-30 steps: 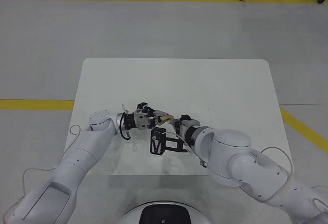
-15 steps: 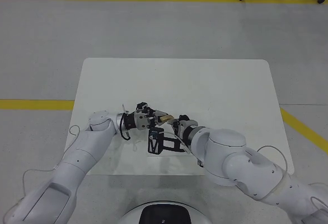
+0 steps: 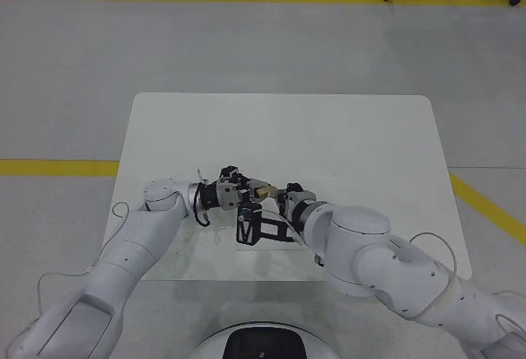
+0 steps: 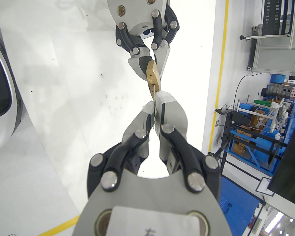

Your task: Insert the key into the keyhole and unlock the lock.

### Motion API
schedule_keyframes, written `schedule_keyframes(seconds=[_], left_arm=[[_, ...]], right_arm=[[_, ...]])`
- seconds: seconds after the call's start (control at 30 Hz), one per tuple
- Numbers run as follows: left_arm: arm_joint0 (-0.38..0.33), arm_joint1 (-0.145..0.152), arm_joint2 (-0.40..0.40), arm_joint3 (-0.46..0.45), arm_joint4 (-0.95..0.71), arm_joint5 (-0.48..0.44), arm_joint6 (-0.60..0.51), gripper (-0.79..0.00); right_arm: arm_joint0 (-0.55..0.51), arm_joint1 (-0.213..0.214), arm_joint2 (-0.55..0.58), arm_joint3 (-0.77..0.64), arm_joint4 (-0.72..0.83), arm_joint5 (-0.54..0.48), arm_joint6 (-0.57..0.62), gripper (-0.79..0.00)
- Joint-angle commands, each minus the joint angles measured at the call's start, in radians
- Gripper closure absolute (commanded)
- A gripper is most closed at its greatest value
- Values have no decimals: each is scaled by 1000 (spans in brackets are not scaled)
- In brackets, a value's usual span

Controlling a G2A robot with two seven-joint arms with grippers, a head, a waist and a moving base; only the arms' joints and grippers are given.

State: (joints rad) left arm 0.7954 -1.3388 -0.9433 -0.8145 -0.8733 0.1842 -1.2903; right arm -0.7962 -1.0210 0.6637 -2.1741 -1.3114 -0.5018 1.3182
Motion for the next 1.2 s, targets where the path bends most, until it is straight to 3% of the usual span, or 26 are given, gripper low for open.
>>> schedule_keyframes(seconds=[0.0,0.43,0.6,0.83,0.93,1.03,1.17], left_arm=[[0,0,-1,0,2,0,1,0],[2,-1,-8,-3,17,-8,14,0],[2,0,-41,1,-37,-18,-3,0],[3,0,-45,2,-45,-19,-6,0],[23,7,-67,-47,-12,-98,71,0],[56,16,-101,-103,-30,-132,81,0],[92,24,-134,-167,-32,-182,91,0]], right_arm=[[1,-1,-3,2,-3,1,1,0],[17,-7,-29,5,0,4,4,0],[2,-12,11,-8,50,44,-95,0],[2,-12,11,-8,50,44,-95,0],[-19,-11,34,-3,70,83,-165,0],[-79,1,107,8,90,122,-270,0],[-158,22,192,10,98,118,-307,0]])
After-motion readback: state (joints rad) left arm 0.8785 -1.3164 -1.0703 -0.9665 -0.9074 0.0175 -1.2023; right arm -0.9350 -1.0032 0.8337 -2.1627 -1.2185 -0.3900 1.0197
